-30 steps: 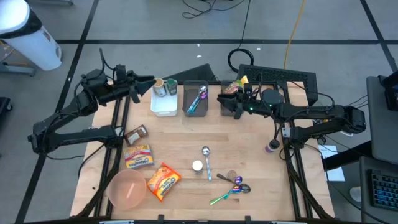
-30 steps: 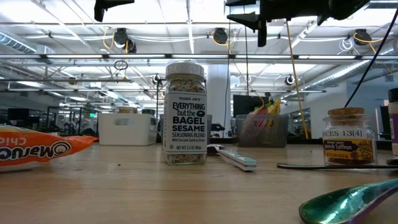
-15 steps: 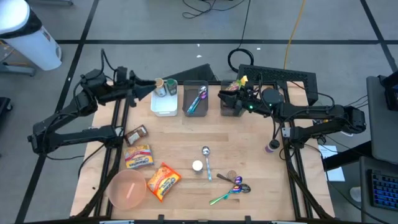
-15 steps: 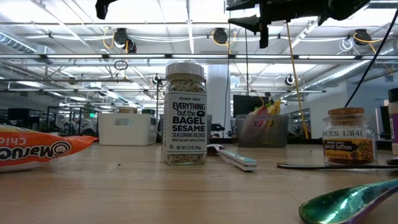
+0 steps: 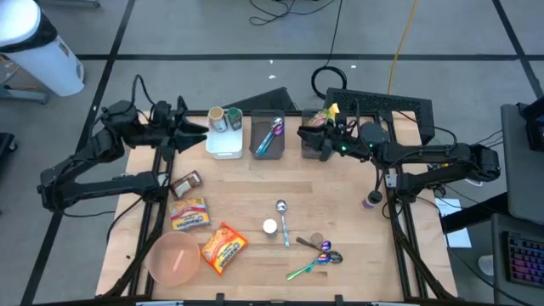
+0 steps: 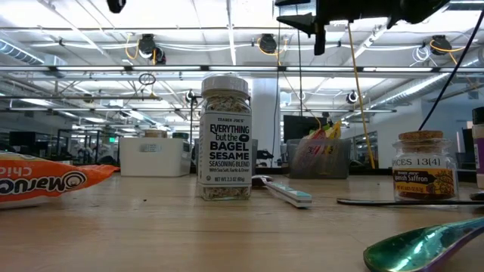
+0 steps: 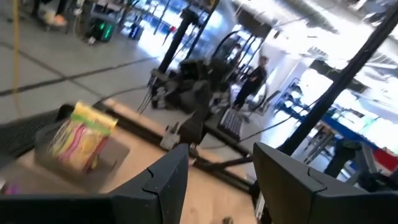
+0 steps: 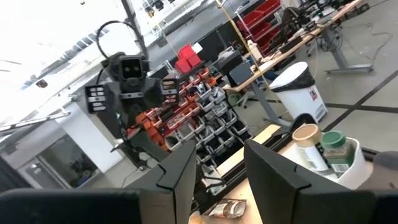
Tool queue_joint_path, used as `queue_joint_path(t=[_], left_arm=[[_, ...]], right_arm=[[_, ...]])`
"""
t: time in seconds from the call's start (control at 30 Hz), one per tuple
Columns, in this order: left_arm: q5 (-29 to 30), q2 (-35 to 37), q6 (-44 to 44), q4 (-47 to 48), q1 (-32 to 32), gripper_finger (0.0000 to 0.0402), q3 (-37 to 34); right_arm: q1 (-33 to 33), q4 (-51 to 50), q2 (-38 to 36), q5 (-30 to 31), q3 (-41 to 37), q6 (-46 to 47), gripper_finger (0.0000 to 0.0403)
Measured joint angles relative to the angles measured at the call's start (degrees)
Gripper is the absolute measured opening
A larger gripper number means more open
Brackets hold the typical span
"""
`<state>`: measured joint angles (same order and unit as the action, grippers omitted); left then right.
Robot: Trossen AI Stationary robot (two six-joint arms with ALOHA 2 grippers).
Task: Pick & Place Food Item
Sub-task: Put the brown seasoning bottle into the white bin
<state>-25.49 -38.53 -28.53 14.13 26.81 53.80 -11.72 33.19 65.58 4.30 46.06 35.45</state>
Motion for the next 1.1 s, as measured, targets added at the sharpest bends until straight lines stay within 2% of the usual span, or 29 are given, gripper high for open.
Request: queue_joint_path(t=[0.27,0.5,0.73,0.87,0.97,1.03,1.1], left_arm=[[8.9,1.1,2.4,16.8,-5.2,0.0186,0.0],[14.3,0.1,2.4,18.8,-9.8,0.0186,0.0],[18.1,-0.9,2.4,18.4,-12.4,0.0186,0.0],[18.5,-1.4,2.4,16.3,-12.8,0.0186,0.0],[18.5,-2.3,1.9,13.7,-12.9,0.0186,0.0],[18.5,-2.9,1.4,12.7,-12.9,0.0186,0.0],[18.5,-3.9,1.1,11.6,-12.9,0.0186,0.0]], right_arm=[[2.5,0.0,0.0,-2.2,0.0,-1.9,0.0128],[2.8,3.0,0.0,-10.2,0.0,2.6,0.0132],[5.8,10.5,0.0,-10.5,0.0,5.9,0.0192],[8.1,11.0,0.0,-10.7,0.9,6.7,0.0234],[10.4,6.0,0.0,-12.4,5.3,2.7,0.0256],[12.1,-3.5,0.0,-12.9,10.1,-1.0,0.0264],[13.8,-17.5,0.1,-13.3,16.1,-5.7,0.0267]])
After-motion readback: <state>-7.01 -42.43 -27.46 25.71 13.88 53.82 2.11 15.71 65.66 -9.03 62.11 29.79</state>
